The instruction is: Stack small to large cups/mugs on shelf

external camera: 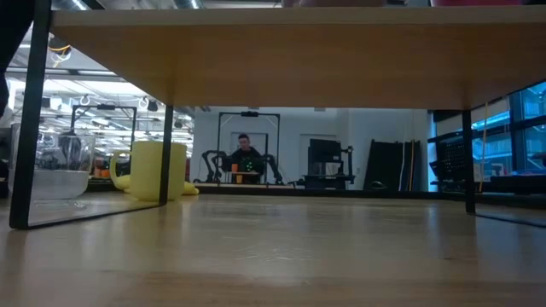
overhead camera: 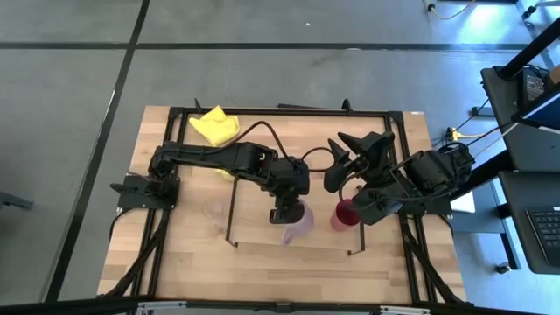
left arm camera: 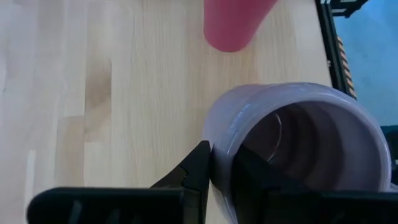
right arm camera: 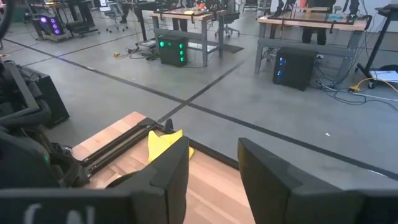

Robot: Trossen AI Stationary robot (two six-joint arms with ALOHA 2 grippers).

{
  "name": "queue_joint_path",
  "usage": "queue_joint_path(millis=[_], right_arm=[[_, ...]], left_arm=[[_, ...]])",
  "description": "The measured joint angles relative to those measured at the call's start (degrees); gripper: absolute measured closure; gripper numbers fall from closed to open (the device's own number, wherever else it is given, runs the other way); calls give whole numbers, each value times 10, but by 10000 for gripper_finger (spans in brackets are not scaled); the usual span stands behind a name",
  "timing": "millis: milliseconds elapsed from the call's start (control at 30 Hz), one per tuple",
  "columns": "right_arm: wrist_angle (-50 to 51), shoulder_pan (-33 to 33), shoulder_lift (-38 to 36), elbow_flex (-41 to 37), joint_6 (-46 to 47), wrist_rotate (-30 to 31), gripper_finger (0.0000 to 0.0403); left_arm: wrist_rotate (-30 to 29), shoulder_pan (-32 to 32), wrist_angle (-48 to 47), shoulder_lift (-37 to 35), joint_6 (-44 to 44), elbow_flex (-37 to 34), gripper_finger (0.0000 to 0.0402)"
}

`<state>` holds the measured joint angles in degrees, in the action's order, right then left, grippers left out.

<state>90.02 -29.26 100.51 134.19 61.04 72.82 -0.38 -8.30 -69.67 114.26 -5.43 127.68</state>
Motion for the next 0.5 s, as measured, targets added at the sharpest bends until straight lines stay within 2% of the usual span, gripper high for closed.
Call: queue_joint_path(millis=[500], right_arm=[[0,0,0,0,0,-9,263]], left_arm=[[0,-1,31,0,-2,0,348]])
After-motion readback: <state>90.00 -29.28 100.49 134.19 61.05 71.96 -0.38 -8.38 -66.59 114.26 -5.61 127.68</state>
